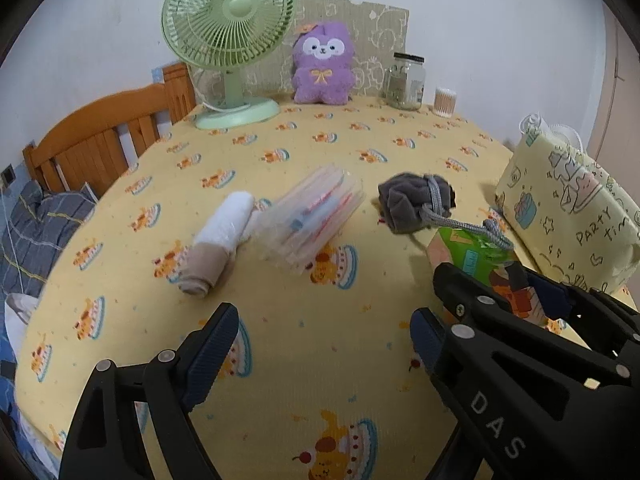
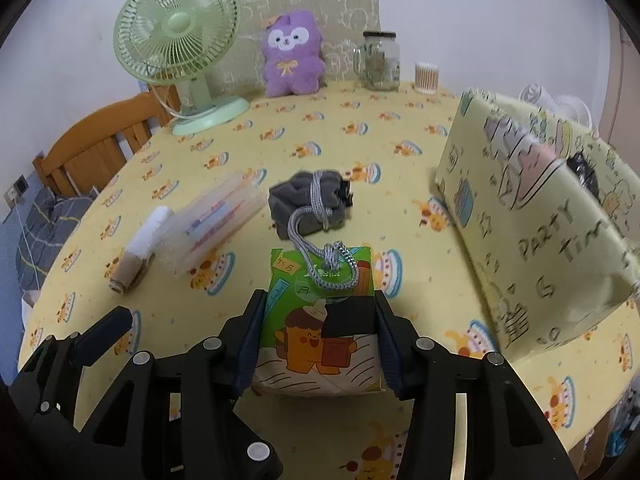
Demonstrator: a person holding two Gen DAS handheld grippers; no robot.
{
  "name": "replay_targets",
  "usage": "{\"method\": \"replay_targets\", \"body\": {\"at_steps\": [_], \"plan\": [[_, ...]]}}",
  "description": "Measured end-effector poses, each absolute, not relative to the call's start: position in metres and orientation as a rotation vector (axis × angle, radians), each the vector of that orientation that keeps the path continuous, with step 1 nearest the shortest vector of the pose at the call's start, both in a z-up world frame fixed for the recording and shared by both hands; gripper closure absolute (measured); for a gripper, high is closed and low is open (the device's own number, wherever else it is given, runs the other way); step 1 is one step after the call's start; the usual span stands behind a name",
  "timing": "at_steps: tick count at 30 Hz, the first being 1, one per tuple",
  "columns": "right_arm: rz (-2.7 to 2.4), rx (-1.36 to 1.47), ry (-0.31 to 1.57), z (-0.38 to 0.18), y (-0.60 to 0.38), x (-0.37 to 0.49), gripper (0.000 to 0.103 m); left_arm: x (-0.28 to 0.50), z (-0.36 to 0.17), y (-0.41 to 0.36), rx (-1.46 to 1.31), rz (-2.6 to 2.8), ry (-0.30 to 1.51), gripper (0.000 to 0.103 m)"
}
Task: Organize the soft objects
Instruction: 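Grasp the green snack box with the right tool while the left tool reaches the clear pen bag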
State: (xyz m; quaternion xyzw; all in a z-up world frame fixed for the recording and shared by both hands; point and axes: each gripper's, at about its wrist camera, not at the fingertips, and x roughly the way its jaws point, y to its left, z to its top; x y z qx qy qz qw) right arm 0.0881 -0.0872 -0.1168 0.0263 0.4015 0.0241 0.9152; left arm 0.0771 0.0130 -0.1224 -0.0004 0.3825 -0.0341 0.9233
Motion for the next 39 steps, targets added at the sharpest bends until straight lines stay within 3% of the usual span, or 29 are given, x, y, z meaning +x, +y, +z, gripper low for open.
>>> {"method": "replay_targets", "body": {"at_steps": [14, 29, 35, 39], "plan": [[0.055, 0.071, 0.729, -0.084, -0.083, 0.113, 0.05, 0.109, -0.093, 0.018, 0.047, -0.042, 0.703, 0.014], [0.058, 0.088, 0.76, -0.089, -0.081, 0.154, 0.05, 0.153, -0.099, 0.017, 0.075, -0.123, 0.769, 0.019], [0.05, 0.094, 0.79, -0.099, -0.085, 0.166, 0.05, 0.167, -0.11, 0.013, 0.07, -0.154, 0.813, 0.025], [0.045, 0.089, 0.797, -0.104, -0.087, 0.17, 0.05, 0.174, -0.118, 0.011, 0.067, -0.167, 0.856, 0.036]]}}
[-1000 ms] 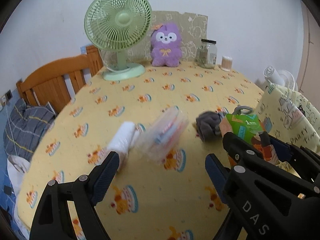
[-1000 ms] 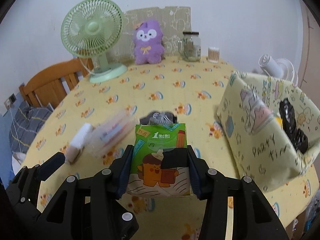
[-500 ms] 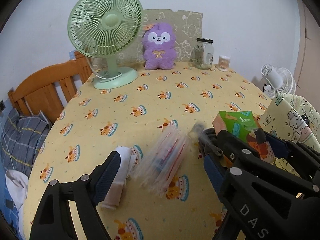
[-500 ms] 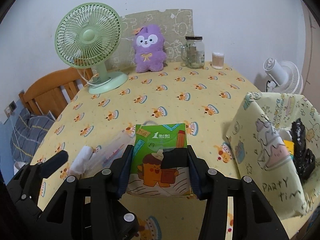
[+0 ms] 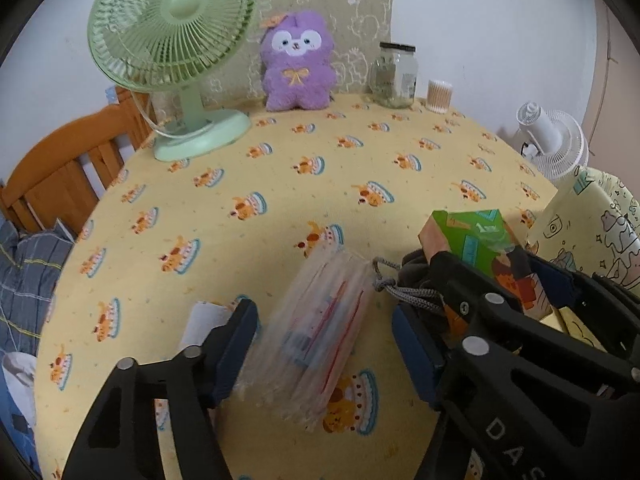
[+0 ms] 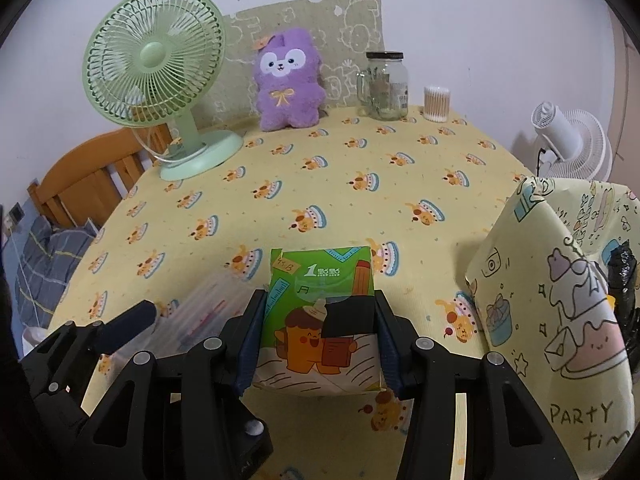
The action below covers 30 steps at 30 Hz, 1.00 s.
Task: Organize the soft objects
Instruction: 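Grasp the green snack box with the right tool while the left tool reaches the clear pen bag, then close the left tool on the clear pen bag, then carry the pen bag with the left tool while the right tool carries the snack box to the gift box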
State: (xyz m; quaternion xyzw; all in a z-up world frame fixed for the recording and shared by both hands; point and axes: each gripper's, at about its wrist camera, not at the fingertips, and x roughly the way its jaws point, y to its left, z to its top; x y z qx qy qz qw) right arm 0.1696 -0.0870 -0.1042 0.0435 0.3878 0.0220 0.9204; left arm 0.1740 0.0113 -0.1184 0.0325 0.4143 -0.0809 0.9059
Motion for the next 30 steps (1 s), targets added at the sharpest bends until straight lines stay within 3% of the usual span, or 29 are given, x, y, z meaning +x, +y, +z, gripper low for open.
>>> {"method": "replay_targets", "body": {"at_steps": [4, 10, 30], "plan": [[0.043, 0.077, 0.794, -0.107, -0.085, 0.171, 0.05, 0.181, -0.128, 0.014, 0.053, -0.162, 0.905, 0.055], [0.044, 0.072, 0.797, -0.108, -0.085, 0.169, 0.05, 0.177, -0.13, 0.013, 0.054, -0.19, 0.915, 0.075], [0.08, 0.062, 0.766, -0.094, -0.086, 0.131, 0.05, 0.13, -0.107, 0.009, 0.05, -0.136, 0.833, 0.082]]}}
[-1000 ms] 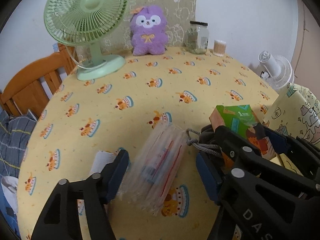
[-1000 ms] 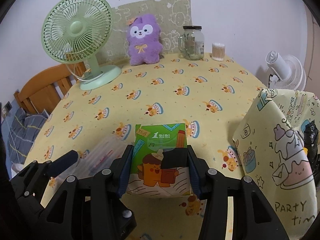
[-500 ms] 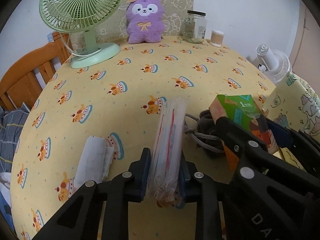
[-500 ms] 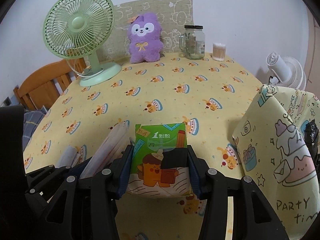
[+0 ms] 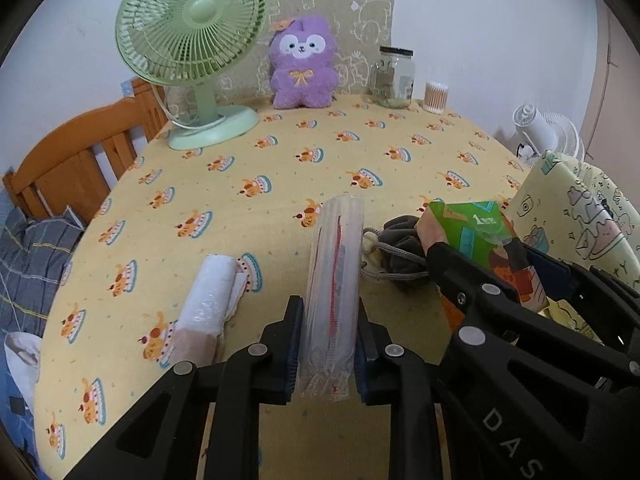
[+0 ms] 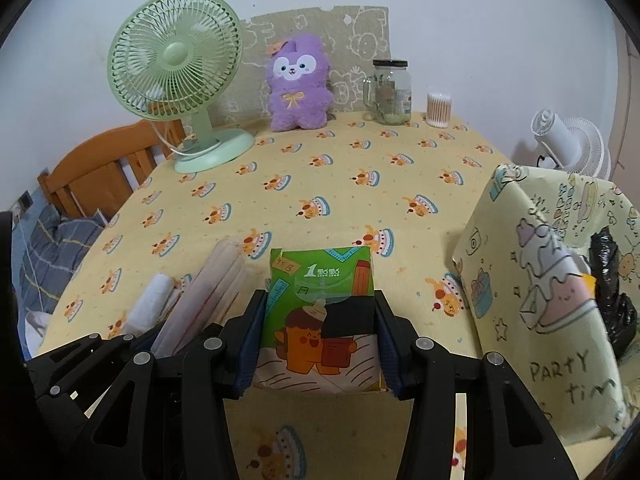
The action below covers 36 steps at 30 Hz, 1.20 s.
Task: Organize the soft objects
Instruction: 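Carry the pen bag with the left tool while the right tool carries the snack box to the gift box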
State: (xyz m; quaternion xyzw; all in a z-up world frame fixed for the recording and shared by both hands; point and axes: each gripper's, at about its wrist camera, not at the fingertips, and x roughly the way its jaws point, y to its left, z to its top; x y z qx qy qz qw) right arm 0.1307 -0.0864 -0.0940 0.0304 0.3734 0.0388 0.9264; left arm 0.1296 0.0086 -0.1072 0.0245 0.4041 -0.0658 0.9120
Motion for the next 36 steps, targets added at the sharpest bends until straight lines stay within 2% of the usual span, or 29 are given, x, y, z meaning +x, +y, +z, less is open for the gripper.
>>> {"method": "replay_targets", "body": {"at_steps": [36], "plan": [[0.129, 0.037, 0.616, -0.01, -0.086, 0.086, 0.05, 0.082, -0.031, 0.012, 0.005, -0.081, 0.67, 0.081]]}}
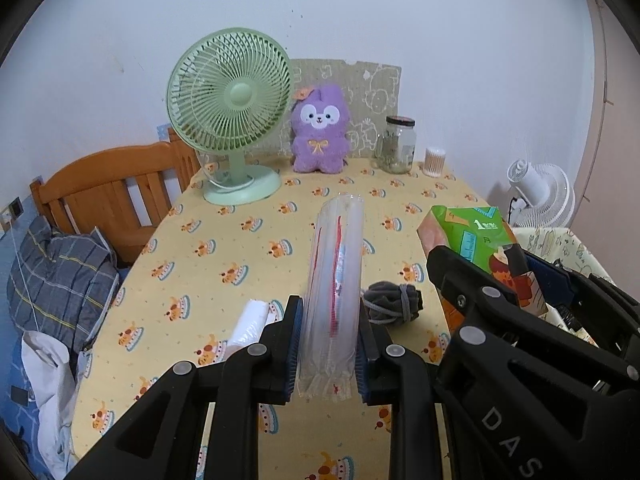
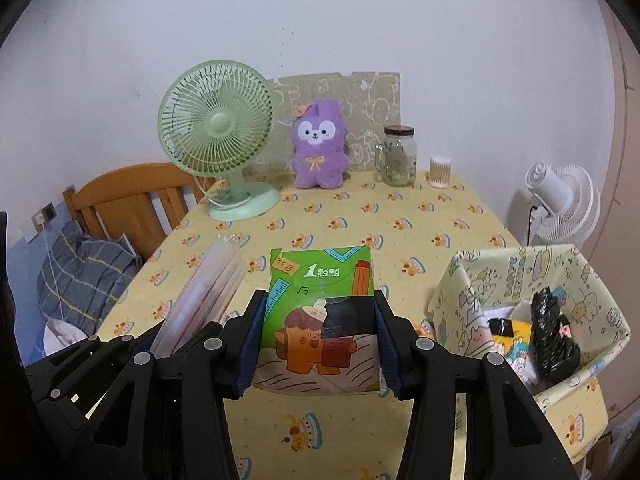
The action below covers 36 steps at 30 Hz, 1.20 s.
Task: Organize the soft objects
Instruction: 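Carry the pen bag with the left tool while the right tool carries the snack box to the gift box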
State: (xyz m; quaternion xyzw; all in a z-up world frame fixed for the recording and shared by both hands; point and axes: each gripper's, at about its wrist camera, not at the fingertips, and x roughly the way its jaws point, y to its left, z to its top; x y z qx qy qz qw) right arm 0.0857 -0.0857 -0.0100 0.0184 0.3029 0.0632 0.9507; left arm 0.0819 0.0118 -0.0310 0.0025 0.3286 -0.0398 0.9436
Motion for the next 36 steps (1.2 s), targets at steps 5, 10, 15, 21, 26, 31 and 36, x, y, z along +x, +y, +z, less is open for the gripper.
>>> {"method": "replay_targets", "body": {"at_steps": [5, 10, 15, 21, 26, 31, 36], "plan": [[0.131, 0.033, 0.6, 0.001, -0.087, 0.084, 0.05, 0.08, -0.02, 0.01, 0.004, -0.079, 0.651, 0.081], [0.138, 0.041, 0.592, 0.009, -0.091, 0.084, 0.05, 0.079, -0.012, 0.007, 0.007, -0.073, 0.639, 0.081], [0.136, 0.04, 0.589, 0.014, -0.096, 0.086, 0.05, 0.08, -0.009, 0.003, 0.008, -0.073, 0.639, 0.081], [0.129, 0.043, 0.581, 0.019, -0.106, 0.087, 0.05, 0.082, -0.003, -0.009, 0.013, -0.083, 0.63, 0.081], [0.117, 0.041, 0.585, 0.02, -0.118, 0.09, 0.05, 0.087, -0.002, -0.023, 0.012, -0.089, 0.634, 0.081], [0.11, 0.036, 0.579, 0.022, -0.131, 0.092, 0.05, 0.088, -0.001, -0.037, 0.02, -0.083, 0.625, 0.081], [0.111, 0.033, 0.571, 0.023, -0.144, 0.094, 0.05, 0.088, -0.001, -0.05, 0.034, -0.075, 0.621, 0.081]]}}
